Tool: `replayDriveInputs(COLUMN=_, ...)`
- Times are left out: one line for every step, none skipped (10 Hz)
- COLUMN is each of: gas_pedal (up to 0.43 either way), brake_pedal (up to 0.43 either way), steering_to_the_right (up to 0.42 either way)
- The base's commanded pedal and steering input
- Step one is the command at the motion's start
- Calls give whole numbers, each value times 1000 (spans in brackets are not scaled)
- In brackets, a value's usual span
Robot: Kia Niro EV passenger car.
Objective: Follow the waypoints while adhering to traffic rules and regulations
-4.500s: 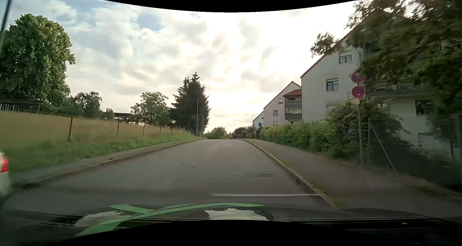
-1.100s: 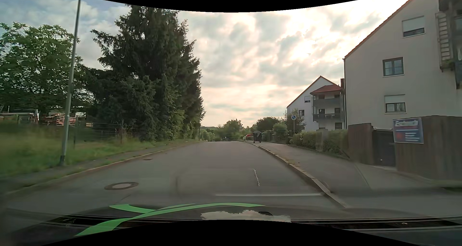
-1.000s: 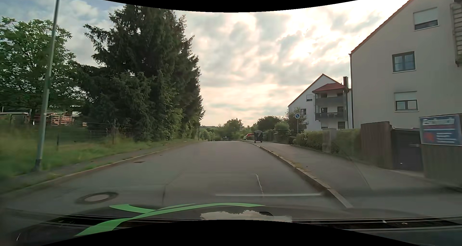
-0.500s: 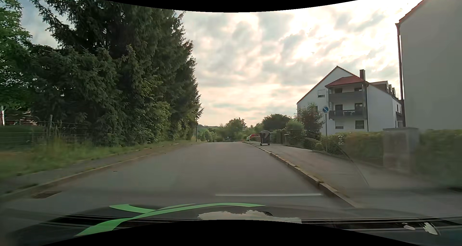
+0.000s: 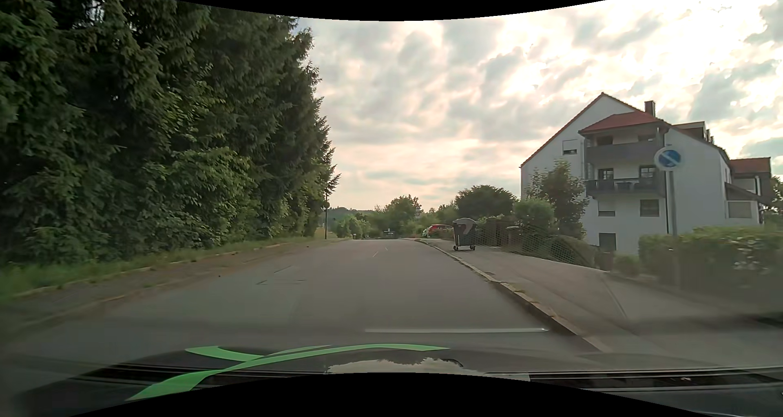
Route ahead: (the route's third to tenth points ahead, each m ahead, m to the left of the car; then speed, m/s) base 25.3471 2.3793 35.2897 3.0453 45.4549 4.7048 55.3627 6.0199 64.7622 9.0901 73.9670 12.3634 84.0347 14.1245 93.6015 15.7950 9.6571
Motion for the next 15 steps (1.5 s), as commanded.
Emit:
replayDriveInputs(gas_pedal=118, brake_pedal=0, steering_to_the_right=-9)
replayDriveInputs(gas_pedal=118, brake_pedal=0, steering_to_the_right=-10)
replayDriveInputs(gas_pedal=118, brake_pedal=0, steering_to_the_right=-12)
replayDriveInputs(gas_pedal=130, brake_pedal=0, steering_to_the_right=-13)
replayDriveInputs(gas_pedal=169, brake_pedal=0, steering_to_the_right=-13)
replayDriveInputs(gas_pedal=189, brake_pedal=0, steering_to_the_right=-13)
replayDriveInputs(gas_pedal=189, brake_pedal=0, steering_to_the_right=-13)
replayDriveInputs(gas_pedal=197, brake_pedal=0, steering_to_the_right=-13)
replayDriveInputs(gas_pedal=197, brake_pedal=0, steering_to_the_right=-13)
replayDriveInputs(gas_pedal=130, brake_pedal=0, steering_to_the_right=-12)
replayDriveInputs(gas_pedal=0, brake_pedal=0, steering_to_the_right=-12)
replayDriveInputs(gas_pedal=0, brake_pedal=0, steering_to_the_right=-12)
replayDriveInputs(gas_pedal=0, brake_pedal=0, steering_to_the_right=-12)
replayDriveInputs(gas_pedal=0, brake_pedal=0, steering_to_the_right=-12)
replayDriveInputs(gas_pedal=0, brake_pedal=0, steering_to_the_right=-12)
